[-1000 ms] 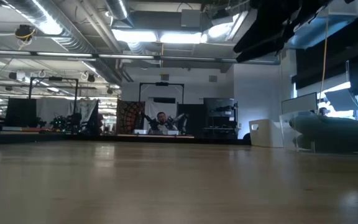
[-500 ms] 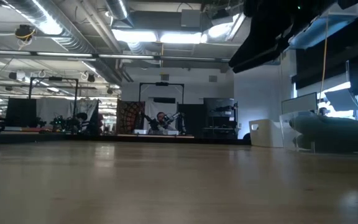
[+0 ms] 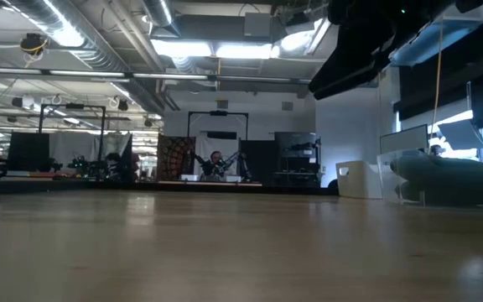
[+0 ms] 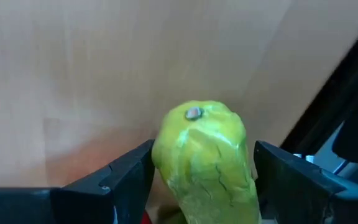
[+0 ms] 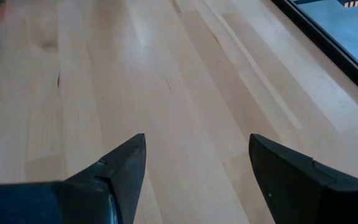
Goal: Sort produce into baskets
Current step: Put the cucumber into the transparent bin
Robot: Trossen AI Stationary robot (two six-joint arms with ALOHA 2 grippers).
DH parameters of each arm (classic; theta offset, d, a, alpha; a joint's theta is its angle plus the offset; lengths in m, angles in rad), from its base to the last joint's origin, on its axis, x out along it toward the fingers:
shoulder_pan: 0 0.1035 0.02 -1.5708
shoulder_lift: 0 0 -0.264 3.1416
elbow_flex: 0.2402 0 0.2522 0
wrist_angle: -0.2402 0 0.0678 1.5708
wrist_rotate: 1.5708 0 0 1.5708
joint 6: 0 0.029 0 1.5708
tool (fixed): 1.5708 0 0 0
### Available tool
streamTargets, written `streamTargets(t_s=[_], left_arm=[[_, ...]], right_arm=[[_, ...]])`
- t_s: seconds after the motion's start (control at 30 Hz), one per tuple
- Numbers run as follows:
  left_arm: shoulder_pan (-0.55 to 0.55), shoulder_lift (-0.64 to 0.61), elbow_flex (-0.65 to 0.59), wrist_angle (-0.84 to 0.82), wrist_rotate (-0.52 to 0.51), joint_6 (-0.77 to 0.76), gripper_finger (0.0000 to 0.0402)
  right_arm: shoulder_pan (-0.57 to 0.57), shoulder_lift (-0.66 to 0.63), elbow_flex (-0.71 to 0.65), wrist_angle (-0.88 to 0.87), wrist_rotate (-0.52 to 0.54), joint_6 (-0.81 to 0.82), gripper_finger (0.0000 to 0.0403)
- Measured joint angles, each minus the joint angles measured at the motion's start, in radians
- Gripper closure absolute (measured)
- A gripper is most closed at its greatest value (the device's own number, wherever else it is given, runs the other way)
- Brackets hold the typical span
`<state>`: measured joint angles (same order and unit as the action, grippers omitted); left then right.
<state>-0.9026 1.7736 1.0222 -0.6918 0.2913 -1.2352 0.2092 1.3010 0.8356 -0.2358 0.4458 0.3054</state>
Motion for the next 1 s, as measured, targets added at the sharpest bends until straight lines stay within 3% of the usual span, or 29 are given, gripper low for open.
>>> streamTargets(t_s=[0.17,0.47,0.67,1.0], left_arm=[[0.003,0.004,0.0,-0.002,-0.005,0.042,0.0152],[0.025,-0.007,0.0,-0.008,-0.005,0.15,0.0244],[0.07,-0.089,0.003,-0.029,-0.019,0.184,0.0239],[0.145,-0.268,0.01,-0.168,-0.181,0.293,0.0236]], right_arm=[[0.0,0.0,0.0,0.001,0.0,0.0,0.0139],[0.0,0.0,0.0,0.001,-0.011,0.0,0.0139],[0.0,0.0,0.0,0.001,-0.011,0.0,0.0139],[0.0,0.0,0.0,0.009,-0.027,0.03,0.0139]])
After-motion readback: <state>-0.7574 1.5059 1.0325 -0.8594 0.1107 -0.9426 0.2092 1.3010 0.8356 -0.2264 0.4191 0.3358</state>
